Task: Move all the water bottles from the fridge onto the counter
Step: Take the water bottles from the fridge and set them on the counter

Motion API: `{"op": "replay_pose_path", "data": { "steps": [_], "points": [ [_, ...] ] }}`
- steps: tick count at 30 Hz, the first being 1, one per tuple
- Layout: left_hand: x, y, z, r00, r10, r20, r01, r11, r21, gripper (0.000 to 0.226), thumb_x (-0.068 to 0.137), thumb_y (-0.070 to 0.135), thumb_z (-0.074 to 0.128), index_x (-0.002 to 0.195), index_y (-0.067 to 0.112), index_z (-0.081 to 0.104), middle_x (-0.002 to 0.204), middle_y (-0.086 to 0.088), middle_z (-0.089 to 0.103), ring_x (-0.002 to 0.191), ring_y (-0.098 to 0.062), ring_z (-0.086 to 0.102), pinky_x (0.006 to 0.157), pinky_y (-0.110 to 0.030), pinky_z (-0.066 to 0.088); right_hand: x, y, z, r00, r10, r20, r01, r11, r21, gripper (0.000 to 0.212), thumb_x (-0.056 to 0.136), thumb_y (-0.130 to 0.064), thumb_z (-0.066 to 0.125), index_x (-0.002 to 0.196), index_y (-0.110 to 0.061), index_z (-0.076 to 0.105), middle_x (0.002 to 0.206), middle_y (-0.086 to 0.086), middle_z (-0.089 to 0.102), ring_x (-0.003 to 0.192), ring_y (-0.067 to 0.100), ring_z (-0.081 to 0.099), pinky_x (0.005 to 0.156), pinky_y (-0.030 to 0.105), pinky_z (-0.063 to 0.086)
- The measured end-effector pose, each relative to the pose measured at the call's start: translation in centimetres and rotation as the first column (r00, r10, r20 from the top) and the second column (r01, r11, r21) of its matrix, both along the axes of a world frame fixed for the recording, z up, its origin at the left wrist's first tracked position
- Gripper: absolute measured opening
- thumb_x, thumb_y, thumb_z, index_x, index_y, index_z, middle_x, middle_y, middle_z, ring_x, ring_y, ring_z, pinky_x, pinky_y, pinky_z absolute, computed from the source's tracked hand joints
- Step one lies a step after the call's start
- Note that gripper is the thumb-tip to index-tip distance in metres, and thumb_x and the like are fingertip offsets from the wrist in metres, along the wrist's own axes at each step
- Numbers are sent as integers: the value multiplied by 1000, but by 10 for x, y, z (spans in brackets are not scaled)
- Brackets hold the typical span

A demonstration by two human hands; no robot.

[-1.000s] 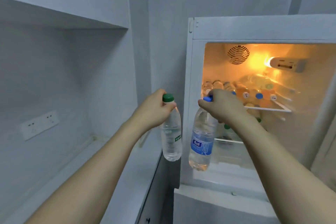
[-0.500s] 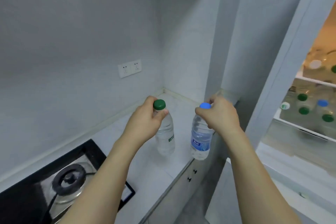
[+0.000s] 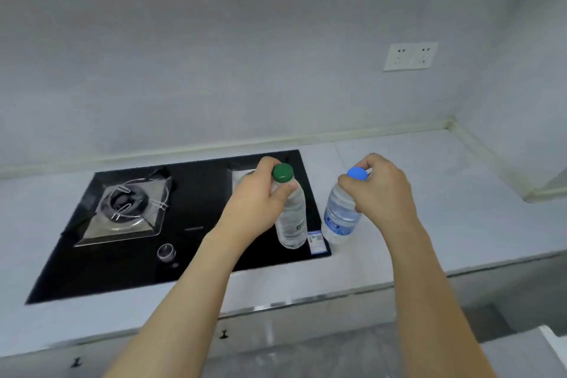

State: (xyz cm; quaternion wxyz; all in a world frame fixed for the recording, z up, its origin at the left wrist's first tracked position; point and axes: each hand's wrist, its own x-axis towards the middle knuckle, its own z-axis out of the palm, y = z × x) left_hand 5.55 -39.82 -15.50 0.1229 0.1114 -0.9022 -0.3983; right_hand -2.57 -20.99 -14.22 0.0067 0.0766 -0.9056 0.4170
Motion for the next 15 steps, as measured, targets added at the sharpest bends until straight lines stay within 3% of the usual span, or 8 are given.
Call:
{"op": "replay_pose_path", "data": {
  "steps": [5,11,15],
  "points": [
    [67,-81,5,981,195,-18,-196,980,-33,23,93,39,58,109,29,46,91,7,65,74,-14,60,68,-36,50,37,-92,7,986,168,3,-167,985,-35,13,69,-31,65,75,-26,54,75,-5,60,69,26,64,68,43,57],
    [149,-165,16,943,331,-41,-332,942,-45,23,93,37,58,111,27,47,91,6,64,80,-11,61,71,-34,50,91,-200,16,945,328,-2,-328,944,15,11,71,-29,66,75,-25,58,79,-10,61,71,21,65,68,41,57],
    [207,-222,18,907,417,-54,-419,908,-29,19,93,35,58,108,28,48,88,10,64,78,-6,59,67,-25,45,132,-268,17,915,404,1,-404,914,36,11,72,-30,66,77,-23,58,79,-9,61,71,21,63,63,34,51]
  ]
}}
